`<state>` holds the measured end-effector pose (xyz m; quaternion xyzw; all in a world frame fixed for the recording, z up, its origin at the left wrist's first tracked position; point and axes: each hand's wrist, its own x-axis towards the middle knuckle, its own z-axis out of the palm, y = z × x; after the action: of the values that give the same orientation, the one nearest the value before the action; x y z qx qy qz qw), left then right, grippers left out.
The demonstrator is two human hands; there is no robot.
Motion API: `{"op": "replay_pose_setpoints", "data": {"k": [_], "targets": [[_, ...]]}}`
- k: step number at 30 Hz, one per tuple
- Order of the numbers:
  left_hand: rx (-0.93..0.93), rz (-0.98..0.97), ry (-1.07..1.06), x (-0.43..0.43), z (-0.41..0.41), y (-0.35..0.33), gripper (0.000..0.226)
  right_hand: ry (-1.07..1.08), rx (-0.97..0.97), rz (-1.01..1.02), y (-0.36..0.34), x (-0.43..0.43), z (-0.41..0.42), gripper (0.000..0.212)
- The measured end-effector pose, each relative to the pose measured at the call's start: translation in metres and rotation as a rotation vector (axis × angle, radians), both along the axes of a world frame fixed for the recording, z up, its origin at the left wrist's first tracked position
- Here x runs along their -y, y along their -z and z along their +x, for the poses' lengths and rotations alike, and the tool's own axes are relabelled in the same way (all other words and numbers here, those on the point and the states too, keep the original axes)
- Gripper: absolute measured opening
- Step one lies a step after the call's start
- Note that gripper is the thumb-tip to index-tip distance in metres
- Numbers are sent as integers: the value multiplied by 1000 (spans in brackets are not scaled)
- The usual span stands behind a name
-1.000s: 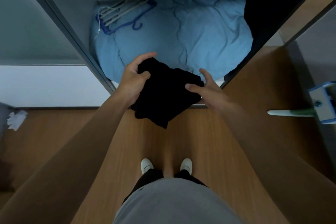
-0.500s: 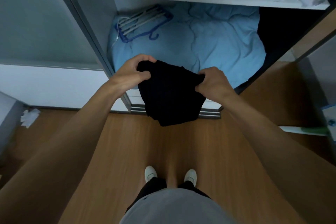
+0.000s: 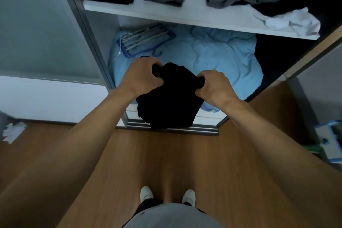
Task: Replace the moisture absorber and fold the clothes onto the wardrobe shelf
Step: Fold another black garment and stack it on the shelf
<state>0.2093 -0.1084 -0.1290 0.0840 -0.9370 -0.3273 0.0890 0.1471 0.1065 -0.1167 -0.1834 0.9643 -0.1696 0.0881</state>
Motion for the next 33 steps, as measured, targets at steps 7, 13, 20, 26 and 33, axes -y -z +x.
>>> {"op": "replay_pose_setpoints", "data": {"k": [7, 13, 20, 26, 33], "targets": [[-229, 141, -36, 29, -12, -47, 22, 292, -157, -330, -7, 25, -8, 29], [-422, 208, -147, 53, -28, -85, 19, 480, 191, -1034, -23, 60, 23, 32], [-529, 250, 7, 55, -26, -100, 24, 293, 1787, -1827, -5, 100, 35, 112], [-555, 360, 305, 74, -13, -115, 36, 173, 1538, -2218, -34, 111, -21, 84], [-566, 304, 440, 115, -34, -139, 42, 168, 873, -1919, -86, 130, -78, 25]]}}
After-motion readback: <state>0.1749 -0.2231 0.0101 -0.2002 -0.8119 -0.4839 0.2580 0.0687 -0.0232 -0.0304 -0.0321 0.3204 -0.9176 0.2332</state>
